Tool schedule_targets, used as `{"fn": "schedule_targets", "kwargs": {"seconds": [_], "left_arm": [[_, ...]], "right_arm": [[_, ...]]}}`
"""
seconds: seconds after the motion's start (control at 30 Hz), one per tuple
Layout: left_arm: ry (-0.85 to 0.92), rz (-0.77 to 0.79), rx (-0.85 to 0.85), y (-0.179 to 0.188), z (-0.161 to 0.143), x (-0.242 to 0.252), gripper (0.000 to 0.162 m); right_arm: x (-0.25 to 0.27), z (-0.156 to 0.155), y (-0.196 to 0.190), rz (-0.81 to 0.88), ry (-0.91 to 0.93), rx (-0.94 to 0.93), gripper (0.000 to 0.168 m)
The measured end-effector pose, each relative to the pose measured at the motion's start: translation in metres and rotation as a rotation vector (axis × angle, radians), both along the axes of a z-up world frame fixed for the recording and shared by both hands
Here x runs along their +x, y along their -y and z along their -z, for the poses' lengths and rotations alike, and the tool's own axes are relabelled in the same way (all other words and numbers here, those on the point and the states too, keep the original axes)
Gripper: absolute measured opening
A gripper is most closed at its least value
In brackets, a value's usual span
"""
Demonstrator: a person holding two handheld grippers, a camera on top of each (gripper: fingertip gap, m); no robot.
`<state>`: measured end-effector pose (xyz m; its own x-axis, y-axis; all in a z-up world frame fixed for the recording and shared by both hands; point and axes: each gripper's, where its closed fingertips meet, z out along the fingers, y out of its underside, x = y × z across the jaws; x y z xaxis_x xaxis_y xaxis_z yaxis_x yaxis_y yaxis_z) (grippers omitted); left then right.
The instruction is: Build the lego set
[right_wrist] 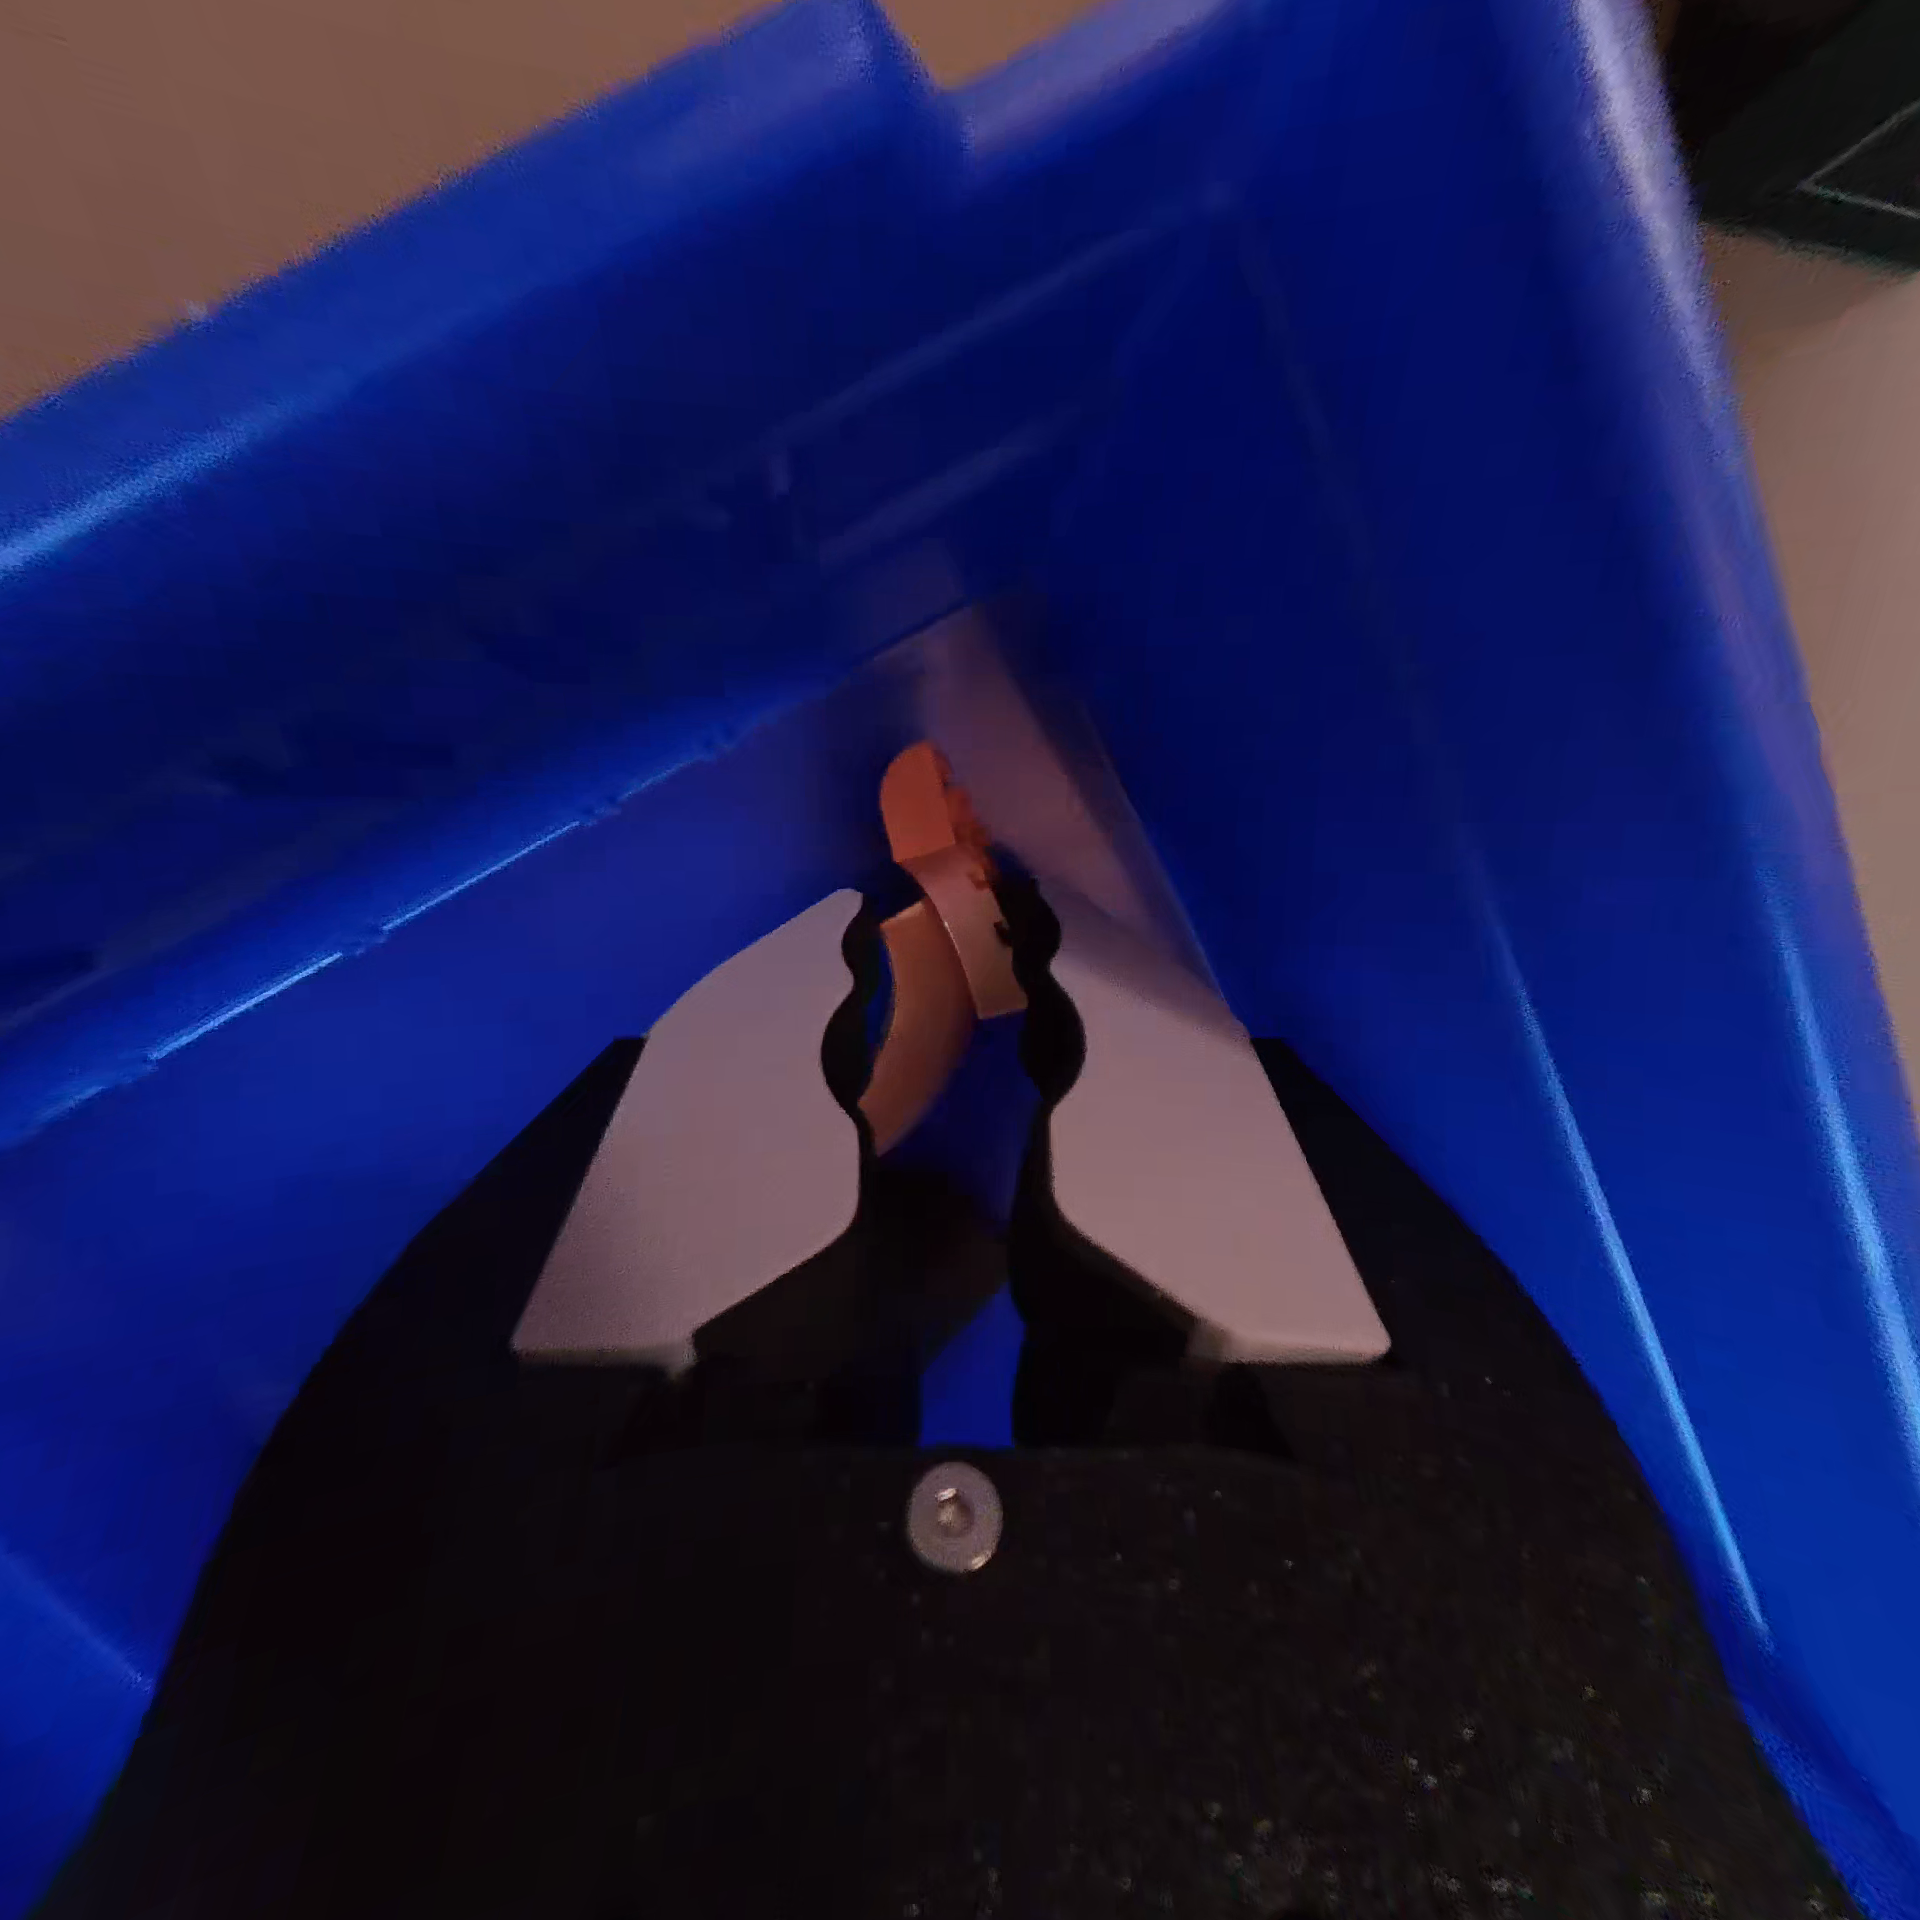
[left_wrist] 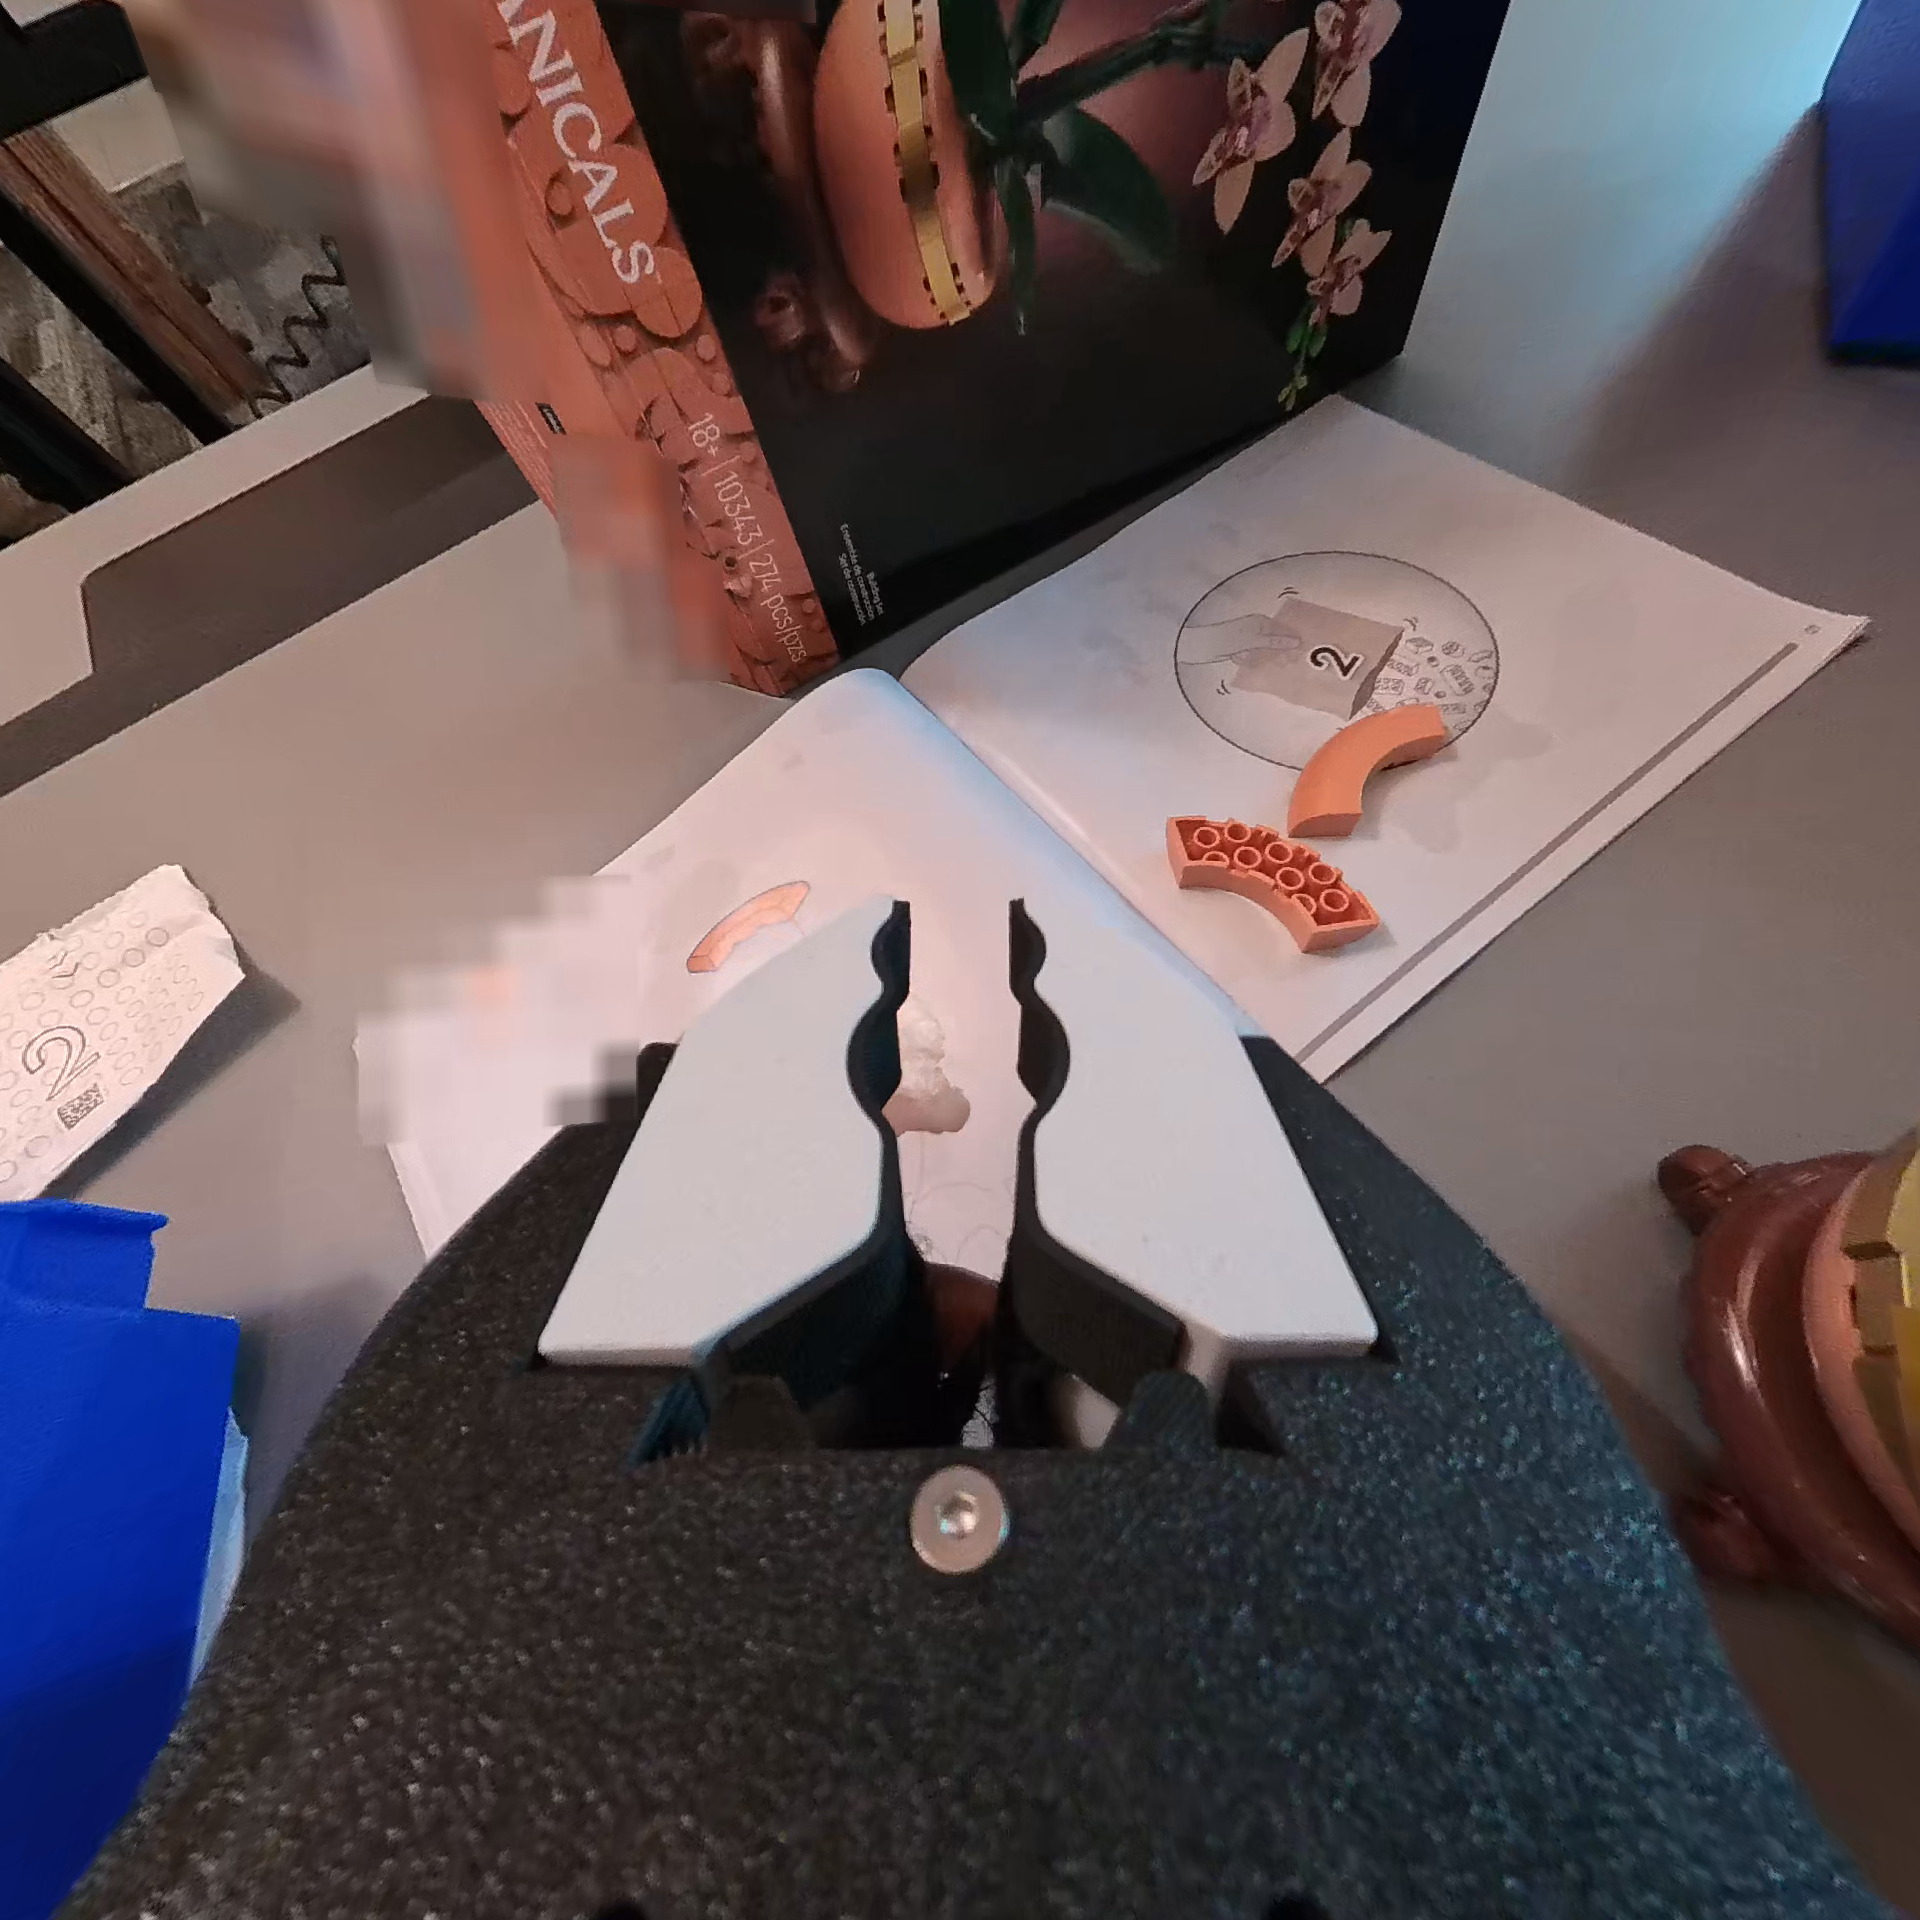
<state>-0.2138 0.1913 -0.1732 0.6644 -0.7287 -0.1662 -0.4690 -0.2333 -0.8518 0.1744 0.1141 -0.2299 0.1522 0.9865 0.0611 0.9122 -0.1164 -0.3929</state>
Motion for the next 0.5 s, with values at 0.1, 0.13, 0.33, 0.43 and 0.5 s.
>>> {"fn": "schedule_targets", "kwargs": {"seconds": [0.1, 0.13, 0.33, 0.43, 0.5], "left_arm": [[0.017, 0.013, 0.016, 0.000, -0.004, -0.003, 0.018], [0.025, 0.018, 0.022, 0.000, -0.006, -0.004, 0.018], [0.083, 0.050, 0.050, 0.003, -0.013, -0.010, 0.018], [0.083, 0.063, 0.076, 0.008, -0.017, -0.018, 0.018], [0.084, 0.057, 0.099, 0.012, -0.019, -0.028, 0.018]], "right_arm": [[0.000, -0.019, -0.001, 0.073, -0.067, 0.052, 0.010], [0.002, -0.023, -0.001, 0.097, -0.069, 0.066, 0.010], [0.011, -0.034, 0.002, 0.217, -0.058, 0.116, 0.010], [0.002, -0.065, 0.000, 0.290, -0.131, 0.169, 0.010], [-0.011, -0.097, -0.003, 0.323, -0.176, 0.233, 0.010]]}}
